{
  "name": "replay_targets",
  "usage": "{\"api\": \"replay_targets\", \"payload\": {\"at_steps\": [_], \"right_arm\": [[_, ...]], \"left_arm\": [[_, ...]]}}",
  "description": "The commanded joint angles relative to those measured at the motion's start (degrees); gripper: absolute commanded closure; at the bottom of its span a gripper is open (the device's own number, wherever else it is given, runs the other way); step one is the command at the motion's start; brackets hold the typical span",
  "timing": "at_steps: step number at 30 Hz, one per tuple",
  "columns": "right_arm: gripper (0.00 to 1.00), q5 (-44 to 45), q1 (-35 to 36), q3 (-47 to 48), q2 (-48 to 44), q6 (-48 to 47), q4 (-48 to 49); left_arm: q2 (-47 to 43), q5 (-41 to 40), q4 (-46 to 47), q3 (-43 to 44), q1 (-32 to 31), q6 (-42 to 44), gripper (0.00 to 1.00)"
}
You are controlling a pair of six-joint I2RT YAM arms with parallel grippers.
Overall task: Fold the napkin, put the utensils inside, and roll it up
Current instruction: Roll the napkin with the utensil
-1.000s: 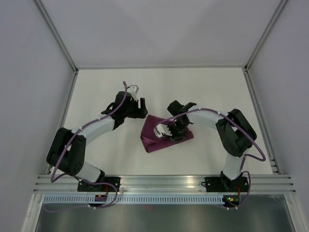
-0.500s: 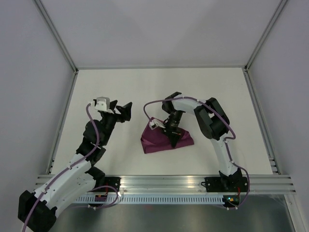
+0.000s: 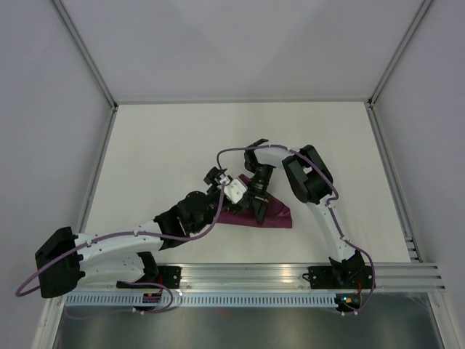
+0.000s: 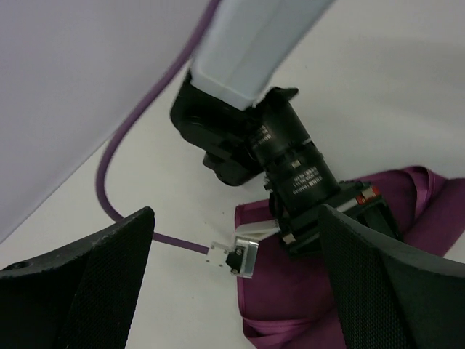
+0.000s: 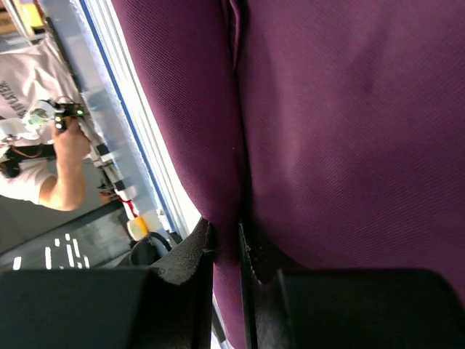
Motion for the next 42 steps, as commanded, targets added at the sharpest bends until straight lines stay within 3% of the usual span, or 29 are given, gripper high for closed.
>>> {"api": "replay_targets", "payload": {"at_steps": [1,12,19,28,32,34,41,42], "right_arm": [[0.87,8.55,-1.15,1.62,5.12,-2.19,13.84],[0.86,8.99,-1.33,10.85,11.72,-3.70,5.39],[0.86,9.69,-1.41,11.82,12.68,-3.70,4.25],[0.87,9.26,-1.41,11.91,12.95,-3.79,3.99],[0.87,9.34,-1.41,11.56,12.77,-4.05,3.99],[0.87,9.34,-1.41,11.38,12.60,-4.05,3.99],[0.88,9.34,-1.41,10.33,12.07,-4.58,3.99],[0.88,9.34,-1.41,9.98,11.90,-4.75,3.99]], "left_arm": [[3.26,-1.94,-1.98,1.83,-3.40,9.09,0.03],[18.55,1.93,-3.31,0.51,-13.42,10.06,0.00],[25.85,-2.19,6.18,-2.83,-14.40,11.99,0.00],[33.41,-3.51,8.04,-1.69,-13.69,15.25,0.01],[35.52,-3.60,6.81,-0.90,-12.47,14.55,0.08],[36.23,-2.38,4.97,0.06,-11.50,13.94,0.20],[39.65,0.61,-0.13,3.40,-10.09,12.26,0.34],[40.09,1.66,-1.97,4.02,-9.74,12.00,0.40]]}}
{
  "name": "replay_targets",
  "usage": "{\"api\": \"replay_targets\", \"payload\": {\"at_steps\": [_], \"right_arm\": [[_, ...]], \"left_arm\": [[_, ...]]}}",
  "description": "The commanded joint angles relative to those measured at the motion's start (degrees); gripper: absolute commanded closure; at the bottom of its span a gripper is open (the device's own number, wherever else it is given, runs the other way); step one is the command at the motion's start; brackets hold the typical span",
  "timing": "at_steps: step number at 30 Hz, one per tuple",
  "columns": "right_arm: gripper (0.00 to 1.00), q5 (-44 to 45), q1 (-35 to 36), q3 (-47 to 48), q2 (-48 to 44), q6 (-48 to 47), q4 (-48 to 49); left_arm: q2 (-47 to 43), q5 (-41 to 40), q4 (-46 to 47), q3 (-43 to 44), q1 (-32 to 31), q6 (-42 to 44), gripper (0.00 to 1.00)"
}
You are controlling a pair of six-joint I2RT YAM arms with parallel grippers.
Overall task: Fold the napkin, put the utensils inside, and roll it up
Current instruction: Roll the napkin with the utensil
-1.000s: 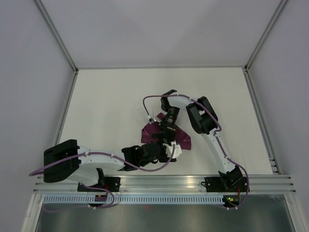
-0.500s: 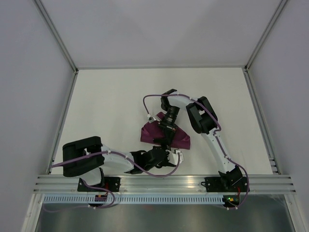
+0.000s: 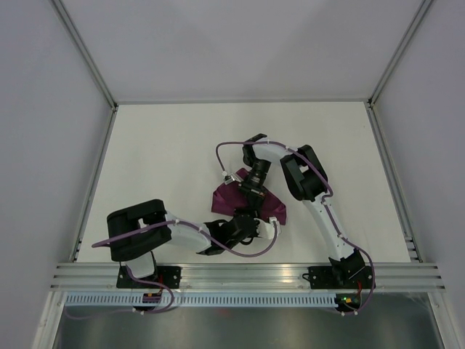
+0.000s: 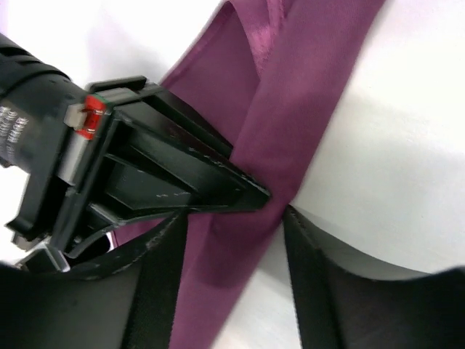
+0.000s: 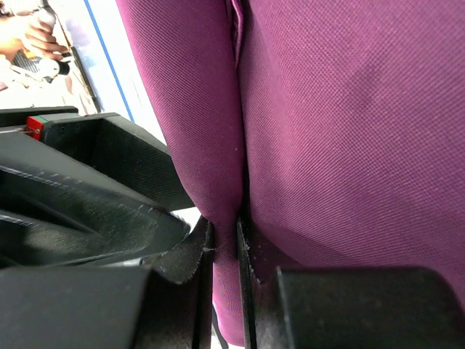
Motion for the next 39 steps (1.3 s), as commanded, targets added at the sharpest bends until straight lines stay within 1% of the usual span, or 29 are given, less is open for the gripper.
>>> {"api": "replay_targets", "payload": {"at_steps": [1,5,6,8,9,10,12,13,14,15,16,17,19,20,23,27,30,31,32,33,35,37,38,39], "right_arm": [[0.88,11.97,-0.19,-1.26,5.01,-6.22,8.47],[0.88,11.88,-0.63,-1.79,4.66,-6.48,8.47],[0.88,11.79,-0.63,-1.96,4.57,-6.48,8.47],[0.87,11.44,-0.63,-2.40,4.22,-6.83,8.38],[0.87,11.26,-0.71,-2.49,3.87,-6.92,8.38],[0.87,10.74,-0.89,-2.75,3.52,-7.18,8.38],[0.83,10.21,-0.80,-3.19,2.38,-7.19,8.38],[0.81,9.95,-0.98,-3.19,2.03,-7.19,8.38],[0.78,9.60,-1.15,-3.19,1.59,-7.10,8.38],[0.72,8.55,-1.24,-3.02,0.54,-6.84,8.47],[0.70,8.02,-1.77,-2.93,0.01,-6.75,8.47],[0.63,7.31,-2.21,-2.41,-1.30,-6.57,8.47],[0.56,5.38,-3.43,-1.88,-2.80,-6.31,8.47],[0.51,4.68,-3.79,-1.18,-3.68,-6.22,8.56],[0.46,1.51,-6.07,-0.03,-7.81,-5.96,8.56],[0.45,-2.44,-9.06,0.41,-11.94,-3.85,9.78],[0.45,-4.64,-12.31,-1.51,-16.33,0.97,15.13],[0.45,-4.91,-14.58,-2.48,-17.65,2.55,19.85],[0.45,-5.00,-15.82,-4.84,-20.28,7.10,22.94],[0.45,-5.08,-17.14,-5.99,-21.61,8.62,27.93],[0.44,-6.13,-21.09,-9.58,-25.20,11.78,32.35],[0.45,-7.19,-24.51,-12.06,-27.58,11.71,36.40],[0.45,-7.54,-25.58,-15.11,-30.21,11.10,37.98],[0.45,-7.55,-26.37,-17.15,-31.80,10.40,41.13]], "left_arm": [[3.31,4.14,-7.62,2.73,0.82,-1.13,0.42],[4.63,6.24,-9.56,3.70,1.61,-2.45,0.54],[4.81,6.69,-10.43,4.05,1.70,-2.81,0.64],[5.33,7.48,-11.93,4.85,1.87,-3.60,0.68],[5.68,7.92,-12.37,4.94,1.96,-3.69,0.80],[5.86,8.36,-13.51,5.55,2.40,-4.56,0.83],[5.95,9.32,-14.30,5.99,2.75,-5.09,0.85],[5.86,9.85,-15.00,6.34,2.93,-5.96,0.89],[5.86,10.29,-15.19,6.43,3.28,-6.50,0.97],[5.34,11.08,-15.62,6.52,3.54,-6.76,0.98],[5.25,11.78,-15.97,6.78,3.72,-7.72,0.98],[4.99,13.09,-16.94,6.87,4.24,-8.17,0.98],[4.55,14.68,-17.91,7.31,4.86,-9.48,0.98],[4.37,15.91,-18.52,7.31,5.47,-9.84,0.98],[3.93,20.12,-20.19,8.01,7.14,-11.42,0.98],[3.58,26.01,-22.91,9.50,9.51,-13.61,0.98],[4.02,31.38,-24.24,10.47,11.98,-15.90,0.98],[4.28,32.61,-25.02,11.17,12.50,-16.86,0.98],[4.46,34.97,-25.47,11.44,13.38,-17.39,0.98],[4.98,36.47,-25.82,12.05,13.82,-18.53,0.98],[6.29,40.50,-27.49,13.10,15.05,-19.42,0.98],[7.27,43.15,-29.67,14.77,16.28,-20.56,0.98],[7.88,45.86,-30.04,15.39,16.72,-20.91,0.98],[8.67,46.85,-31.35,16.35,17.07,-21.70,0.98]]}}
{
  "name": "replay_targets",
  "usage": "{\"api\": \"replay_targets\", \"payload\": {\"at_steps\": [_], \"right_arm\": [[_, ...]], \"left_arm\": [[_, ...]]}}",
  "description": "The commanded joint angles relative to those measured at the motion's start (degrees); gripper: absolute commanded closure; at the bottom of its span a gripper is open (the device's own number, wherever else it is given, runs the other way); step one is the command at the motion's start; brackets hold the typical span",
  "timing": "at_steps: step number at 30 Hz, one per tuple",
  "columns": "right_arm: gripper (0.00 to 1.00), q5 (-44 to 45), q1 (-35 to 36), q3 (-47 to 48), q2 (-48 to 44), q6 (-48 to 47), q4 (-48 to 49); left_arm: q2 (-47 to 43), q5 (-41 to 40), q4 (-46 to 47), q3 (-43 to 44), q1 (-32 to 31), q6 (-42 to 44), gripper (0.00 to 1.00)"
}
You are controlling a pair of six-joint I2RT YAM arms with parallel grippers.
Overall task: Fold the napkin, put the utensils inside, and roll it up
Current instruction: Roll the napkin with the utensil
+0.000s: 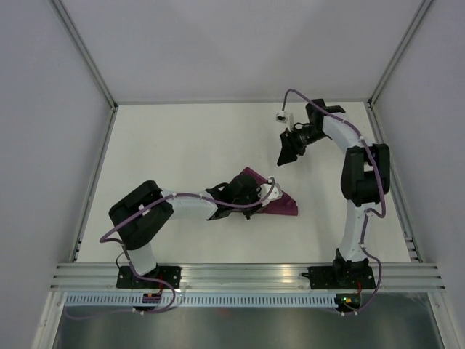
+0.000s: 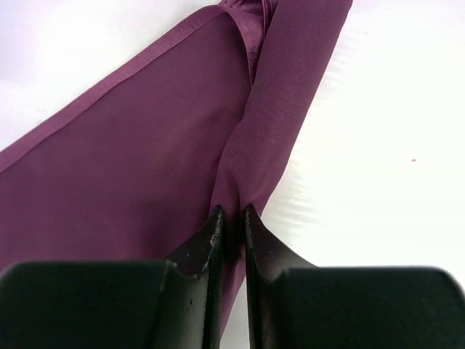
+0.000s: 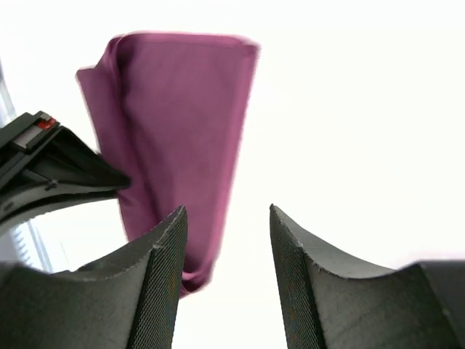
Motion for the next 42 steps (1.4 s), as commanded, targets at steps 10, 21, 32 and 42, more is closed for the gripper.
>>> {"api": "replay_targets", "payload": {"at_steps": [10,21,32,42], "right_arm": [[0.43,2.26,-5.98,-37.24,-30.33,-5.78,35.02],[0.36,3.83,1.11,-54.11,-49.15,-21.18,29.21],[0.33,17.18,15.98,-63.79,-55.22,-14.42,36.15],[0.33,28.79,28.63,-68.45,-54.17,-9.23,44.68]], "left_arm": [[11.04,24.93,-20.53,6.82,6.30,-9.57,0.98],[17.46,31.09,-27.04,12.62,10.18,-12.65,0.98],[20.45,31.53,-30.82,15.61,12.20,-15.19,0.98],[21.95,29.78,-31.70,16.84,12.55,-15.55,0.98]]}}
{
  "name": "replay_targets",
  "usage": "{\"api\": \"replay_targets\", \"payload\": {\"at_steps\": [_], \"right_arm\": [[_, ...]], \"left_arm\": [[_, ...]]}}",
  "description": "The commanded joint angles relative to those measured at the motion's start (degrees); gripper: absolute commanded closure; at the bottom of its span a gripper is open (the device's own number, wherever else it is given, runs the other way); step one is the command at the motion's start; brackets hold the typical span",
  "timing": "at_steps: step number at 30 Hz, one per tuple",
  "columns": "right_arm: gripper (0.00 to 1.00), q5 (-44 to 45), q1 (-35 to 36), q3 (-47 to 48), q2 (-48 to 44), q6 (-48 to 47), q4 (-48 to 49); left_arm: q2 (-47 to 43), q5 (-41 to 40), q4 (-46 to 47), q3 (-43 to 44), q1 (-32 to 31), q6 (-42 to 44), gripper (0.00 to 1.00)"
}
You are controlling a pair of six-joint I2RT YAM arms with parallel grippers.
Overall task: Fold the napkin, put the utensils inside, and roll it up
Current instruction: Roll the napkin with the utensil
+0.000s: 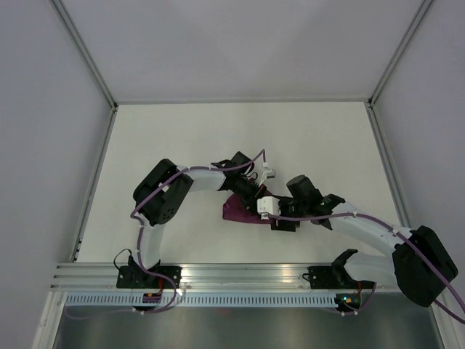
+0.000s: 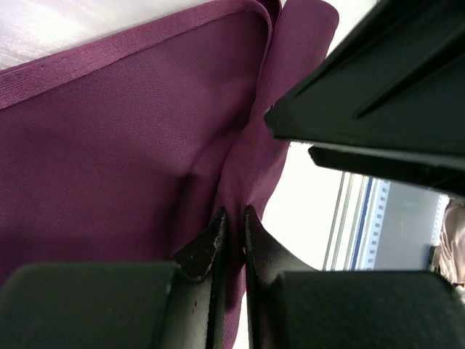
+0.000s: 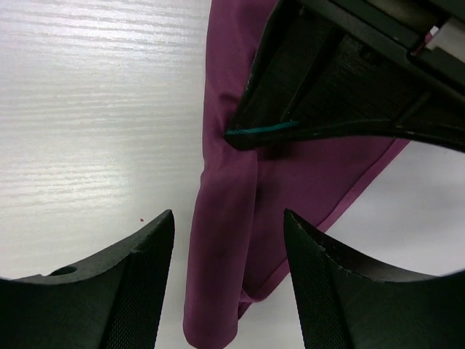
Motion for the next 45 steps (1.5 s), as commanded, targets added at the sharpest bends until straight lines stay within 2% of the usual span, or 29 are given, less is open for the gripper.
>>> {"api": "replay_targets", "payload": {"at_steps": [1,6,15,21,22,24,25,27,30,31,36,37,39,44,45], "right_arm": [[0.33,5.19,3.09,-0.56,0.23,2.86,5.13],[0.33,7.56,7.04,-0.48,2.69,4.27,6.97],[0.38,10.11,9.86,-1.00,6.56,4.01,8.55],[0.51,11.61,9.96,-1.18,9.46,3.65,9.26],[0.62,11.87,9.95,-1.35,9.90,3.57,9.26],[0.77,12.49,9.96,-1.97,9.99,3.39,9.52],[0.79,12.66,10.04,-2.23,9.91,3.30,9.61],[0.86,12.75,9.95,-2.58,9.82,2.87,8.91],[0.93,12.58,9.95,-2.41,10.25,2.86,6.98],[0.94,12.32,9.87,-2.06,10.43,2.78,6.19],[0.99,10.74,9.43,0.22,13.32,1.81,0.83],[0.99,10.56,9.34,0.49,13.85,1.81,0.30],[1.00,10.29,8.90,1.36,15.17,1.63,-0.76],[1.00,7.22,6.53,4.88,19.04,0.67,-4.53],[1.00,6.61,5.40,6.80,21.05,0.40,-5.50]], "left_arm": [[5.01,-10.35,-7.92,-2.43,0.07,0.87,0.98],[5.10,-10.18,-8.09,-2.17,0.07,0.87,0.98],[5.19,-10.27,-8.36,-1.56,0.42,0.87,0.98],[5.10,-10.00,-8.88,-1.12,0.77,0.87,0.97],[5.01,-10.26,-9.06,-1.03,0.95,0.87,0.93],[4.57,-10.18,-9.06,-0.94,1.21,0.87,0.89],[4.40,-10.27,-9.06,-0.68,1.47,0.87,0.81],[3.70,-10.18,-8.98,-0.50,1.91,0.87,0.73],[1.68,-11.05,-8.98,0.20,2.61,-0.63,0.66],[1.15,-11.32,-8.71,0.46,2.79,-0.89,0.61],[-3.24,-12.37,-5.21,0.82,5.60,-3.00,0.52],[-4.91,-12.55,-4.50,0.99,6.04,-3.35,0.46],[-7.02,-15.08,-1.87,0.82,7.09,-5.02,0.41],[-14.47,-23.96,4.63,-1.63,10.87,-12.04,0.43],[-16.50,-26.76,9.35,-3.21,12.53,-13.36,0.43]]}}
